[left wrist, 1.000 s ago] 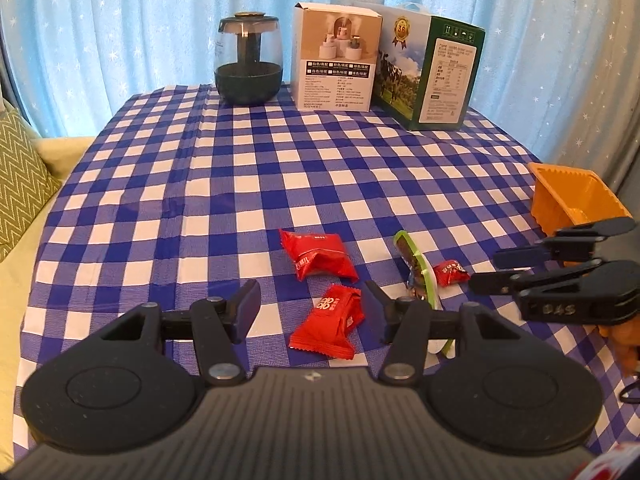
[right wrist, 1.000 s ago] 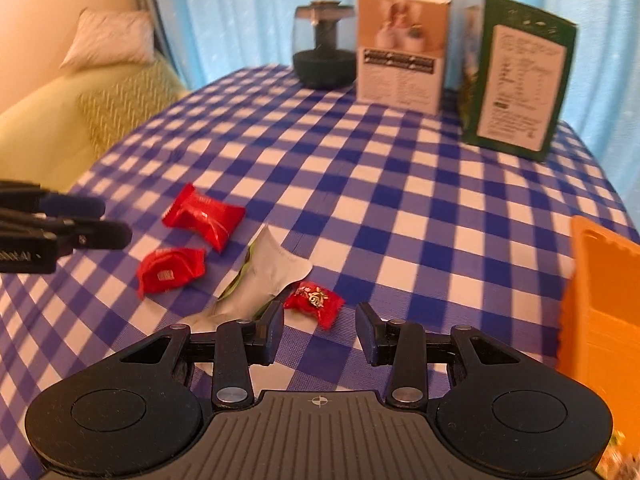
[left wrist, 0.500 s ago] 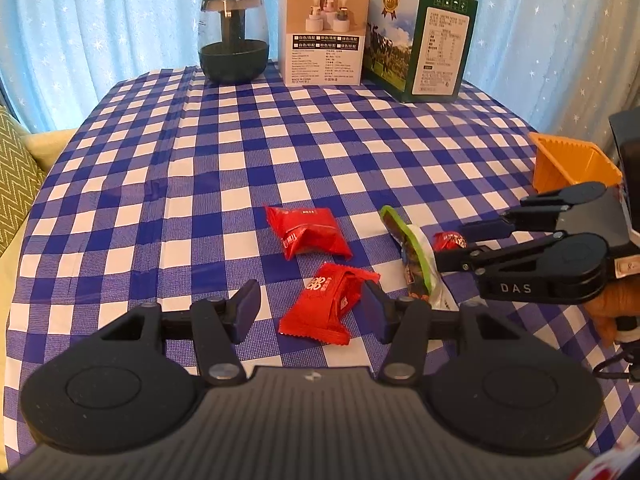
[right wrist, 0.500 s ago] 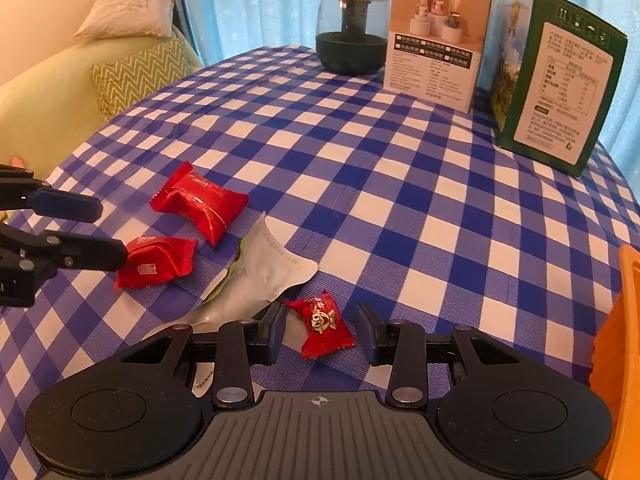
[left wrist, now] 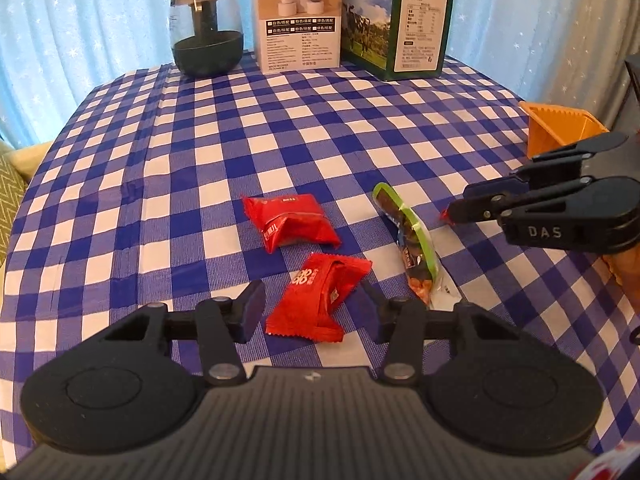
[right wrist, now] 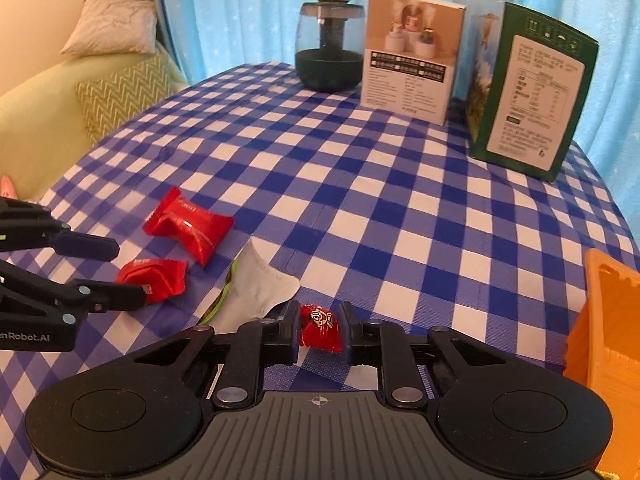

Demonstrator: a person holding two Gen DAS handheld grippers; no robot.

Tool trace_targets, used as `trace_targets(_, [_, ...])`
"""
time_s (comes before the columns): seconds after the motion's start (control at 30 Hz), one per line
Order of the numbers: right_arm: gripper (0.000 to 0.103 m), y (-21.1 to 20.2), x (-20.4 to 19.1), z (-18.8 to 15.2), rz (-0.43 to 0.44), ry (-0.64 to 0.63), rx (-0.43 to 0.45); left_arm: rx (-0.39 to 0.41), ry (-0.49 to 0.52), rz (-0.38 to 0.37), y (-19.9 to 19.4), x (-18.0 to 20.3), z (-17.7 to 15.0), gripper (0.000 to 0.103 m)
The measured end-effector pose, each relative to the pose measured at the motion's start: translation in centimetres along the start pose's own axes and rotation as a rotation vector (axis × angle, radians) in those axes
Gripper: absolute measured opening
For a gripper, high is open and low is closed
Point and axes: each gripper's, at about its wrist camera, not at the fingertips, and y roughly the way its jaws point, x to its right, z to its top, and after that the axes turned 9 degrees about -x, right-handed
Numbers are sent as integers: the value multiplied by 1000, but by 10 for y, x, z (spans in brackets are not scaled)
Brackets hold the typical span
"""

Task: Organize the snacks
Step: 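Grasp the red packet with the left tool while the right tool holds its candy, then carry both candies over the orange tray and open both tools to drop them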

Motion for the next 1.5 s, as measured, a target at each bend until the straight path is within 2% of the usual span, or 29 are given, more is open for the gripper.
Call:
trace_targets(0.1, [20,0,3,1,2,16,-7,-2,10,-5,5,0,3,42])
trace_targets(0.37, [20,-2,9,0,13,39,-4,-40,48,-6,20,1,5,41])
trace_targets(0.6, [19,-4,11,-1,18,55,2,-44,53,-10,21,5,6,27])
trace_targets(0.77, [19,-11,13,-3,12,77,10,-47,48,-3,16,7,6,24])
trace_targets(1.1, [19,-40,16,-9,11,133,65,17,19,-5,-14,15,15,24])
trace_targets(1.5, [19,-98,34,-37,-45,274,149,121,60,-83,-52,77,39,24])
